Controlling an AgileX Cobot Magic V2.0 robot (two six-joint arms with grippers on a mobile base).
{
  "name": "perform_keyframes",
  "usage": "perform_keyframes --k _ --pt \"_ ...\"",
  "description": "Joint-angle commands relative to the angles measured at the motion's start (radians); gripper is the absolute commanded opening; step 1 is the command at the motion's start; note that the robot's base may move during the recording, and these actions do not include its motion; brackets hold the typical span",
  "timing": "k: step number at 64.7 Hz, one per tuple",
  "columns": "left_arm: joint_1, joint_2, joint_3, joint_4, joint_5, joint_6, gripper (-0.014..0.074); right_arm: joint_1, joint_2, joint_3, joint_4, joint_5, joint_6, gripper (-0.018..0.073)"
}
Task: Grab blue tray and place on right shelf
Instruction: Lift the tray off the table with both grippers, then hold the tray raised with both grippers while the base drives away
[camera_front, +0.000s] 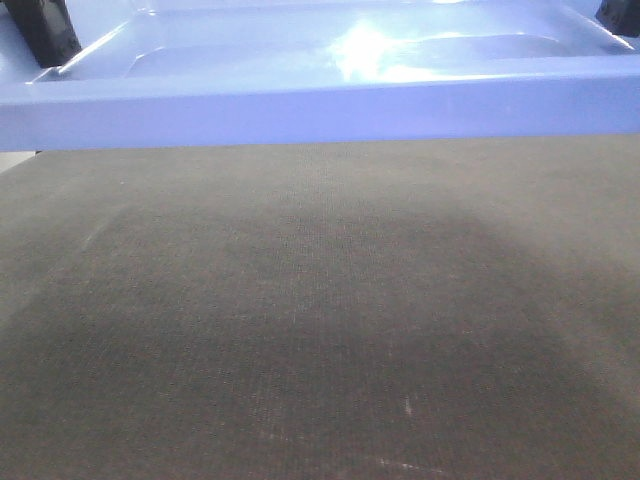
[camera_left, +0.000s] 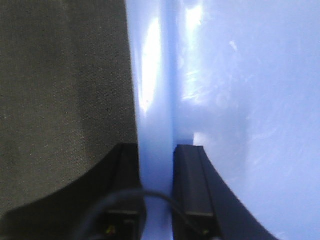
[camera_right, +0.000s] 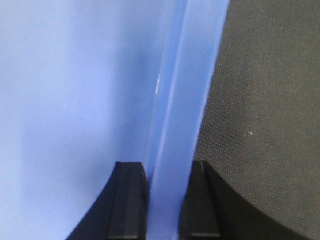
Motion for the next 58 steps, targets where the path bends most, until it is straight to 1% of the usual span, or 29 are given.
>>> perform_keyframes --k 1,58 --pt "-0.008 -0.031 -0.024 0.063 0.105 0.013 -0.0049 0.002 -0.035 -0.027 -0.034 -0.052 -0.024 0.0055" --pt "-0.008 -0.031 -0.024 0.062 0.106 0.013 -0.0049 0.001 -0.033 -0.027 -0.034 -0.052 -0.024 0.0055"
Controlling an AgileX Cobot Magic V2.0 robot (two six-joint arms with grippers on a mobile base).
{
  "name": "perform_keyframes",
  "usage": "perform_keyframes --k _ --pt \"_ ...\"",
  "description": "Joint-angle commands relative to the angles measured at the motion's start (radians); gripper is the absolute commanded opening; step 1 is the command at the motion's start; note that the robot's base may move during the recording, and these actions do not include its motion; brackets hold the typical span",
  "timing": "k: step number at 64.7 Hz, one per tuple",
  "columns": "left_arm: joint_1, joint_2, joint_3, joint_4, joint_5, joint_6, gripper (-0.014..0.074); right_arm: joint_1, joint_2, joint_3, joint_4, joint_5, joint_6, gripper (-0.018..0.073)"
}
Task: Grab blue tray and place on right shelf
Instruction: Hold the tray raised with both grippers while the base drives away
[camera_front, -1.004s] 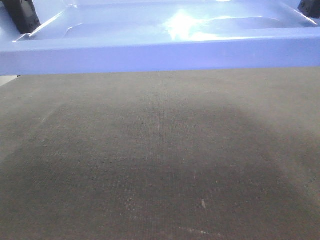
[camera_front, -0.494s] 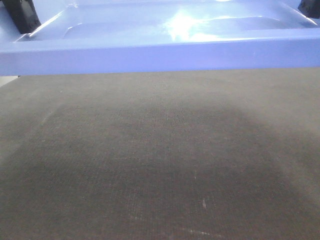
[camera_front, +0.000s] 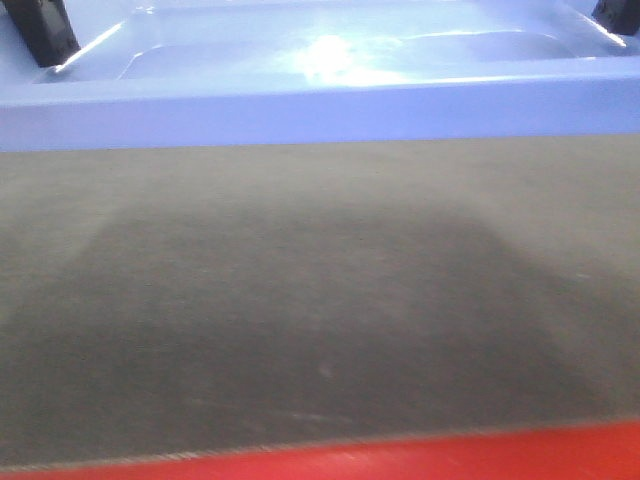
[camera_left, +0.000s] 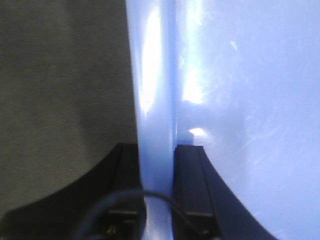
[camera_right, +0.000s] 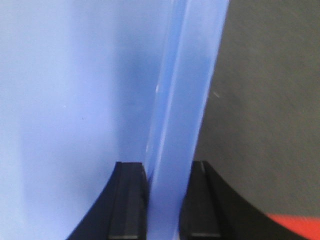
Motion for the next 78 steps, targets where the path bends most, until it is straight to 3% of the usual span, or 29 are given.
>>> perform_keyframes --k 1,29,78 --pt "-0.008 -0.031 -0.024 0.062 0.108 0.015 -0.0049 0.001 -0.033 -0.027 -0.034 -0.043 -0.024 0.0055" --pt "-0.008 -0.031 -0.024 0.022 0.108 0.015 -0.0049 0.001 -0.033 -0.027 -0.034 -0.043 -0.024 0.0055" --pt "-0.008 -0.031 -0.024 0.020 0.108 0.015 -0.0049 0.001 -0.033 -0.027 -0.034 -0.042 -0.024 0.0055"
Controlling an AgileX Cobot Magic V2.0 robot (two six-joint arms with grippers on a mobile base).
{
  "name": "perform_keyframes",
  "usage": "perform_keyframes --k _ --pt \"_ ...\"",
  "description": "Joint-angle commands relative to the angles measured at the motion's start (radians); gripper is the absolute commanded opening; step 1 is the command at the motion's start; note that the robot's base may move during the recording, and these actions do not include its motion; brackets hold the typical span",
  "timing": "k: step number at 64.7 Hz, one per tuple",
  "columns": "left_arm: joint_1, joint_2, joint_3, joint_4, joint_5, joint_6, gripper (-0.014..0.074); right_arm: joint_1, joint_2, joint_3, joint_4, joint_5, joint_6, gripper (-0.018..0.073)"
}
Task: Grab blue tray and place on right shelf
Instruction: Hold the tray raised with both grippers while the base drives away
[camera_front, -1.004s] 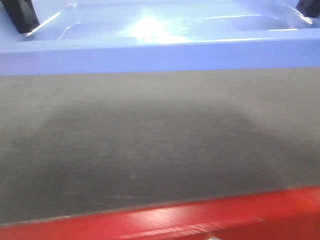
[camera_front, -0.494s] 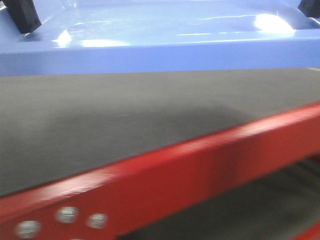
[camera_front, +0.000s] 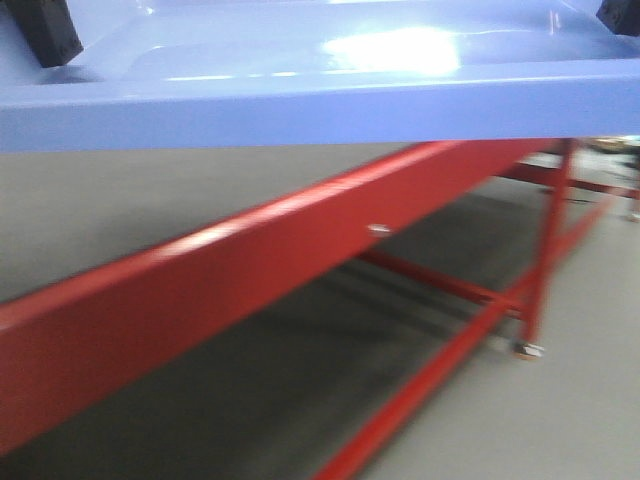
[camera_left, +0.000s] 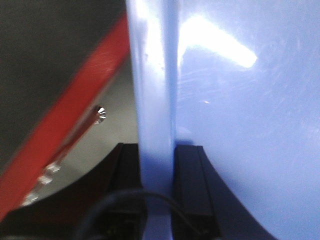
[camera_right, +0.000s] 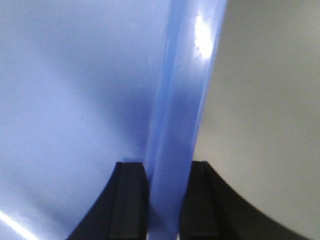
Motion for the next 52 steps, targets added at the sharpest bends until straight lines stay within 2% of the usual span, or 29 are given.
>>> perform_keyframes --k 1,52 --pt "-0.008 -0.031 -0.024 0.038 0.108 0.015 -0.0049 0.001 -0.033 -0.027 -0.032 -0.044 -0.023 0.0055" --pt "-0.008 -0.031 -0.024 0.038 0.108 0.015 -0.0049 0.001 -0.033 -0.027 -0.032 -0.043 -0.023 0.0055"
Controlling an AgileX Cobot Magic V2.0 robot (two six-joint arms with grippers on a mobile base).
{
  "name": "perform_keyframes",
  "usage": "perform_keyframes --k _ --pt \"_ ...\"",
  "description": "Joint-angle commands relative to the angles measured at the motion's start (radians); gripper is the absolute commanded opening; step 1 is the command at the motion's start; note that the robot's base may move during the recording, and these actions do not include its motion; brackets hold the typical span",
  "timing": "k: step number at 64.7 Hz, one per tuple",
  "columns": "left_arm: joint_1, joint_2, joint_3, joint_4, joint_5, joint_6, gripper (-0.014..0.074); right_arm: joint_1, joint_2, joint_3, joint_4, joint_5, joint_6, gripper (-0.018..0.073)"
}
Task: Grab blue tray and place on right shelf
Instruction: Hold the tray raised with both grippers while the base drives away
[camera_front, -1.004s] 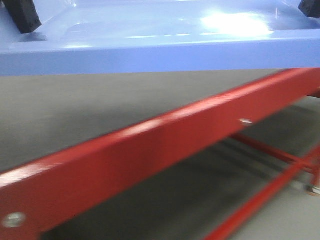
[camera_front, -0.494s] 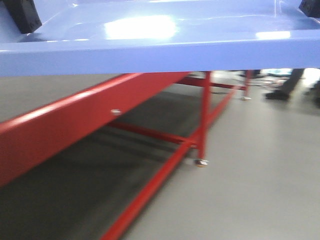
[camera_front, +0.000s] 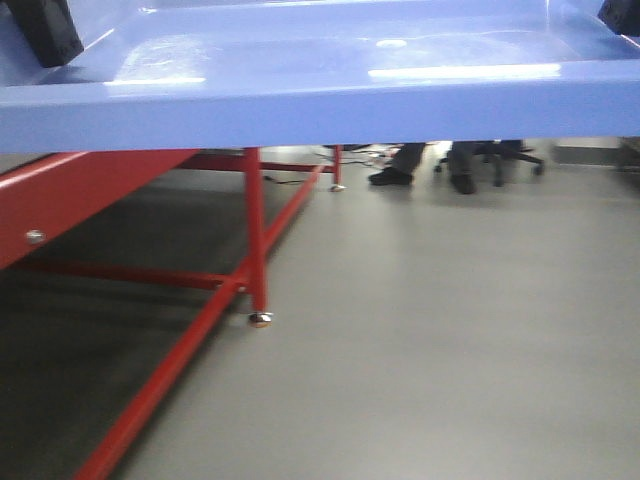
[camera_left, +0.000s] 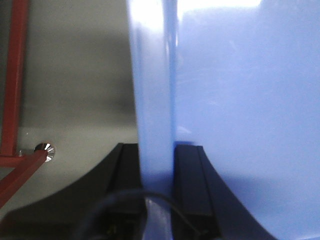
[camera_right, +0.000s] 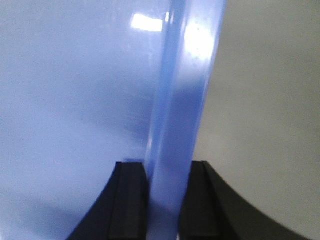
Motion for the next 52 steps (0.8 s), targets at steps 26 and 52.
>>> perform_keyframes --k 26,52 --pt "-0.008 -0.031 -0.024 0.038 0.108 0.015 -0.0049 0.001 -0.033 -0.027 -0.032 -0.045 -0.023 0.0055" --pt "-0.008 -0.031 -0.024 0.038 0.108 0.015 -0.0049 0.001 -0.033 -0.027 -0.032 -0.045 -0.023 0.0055"
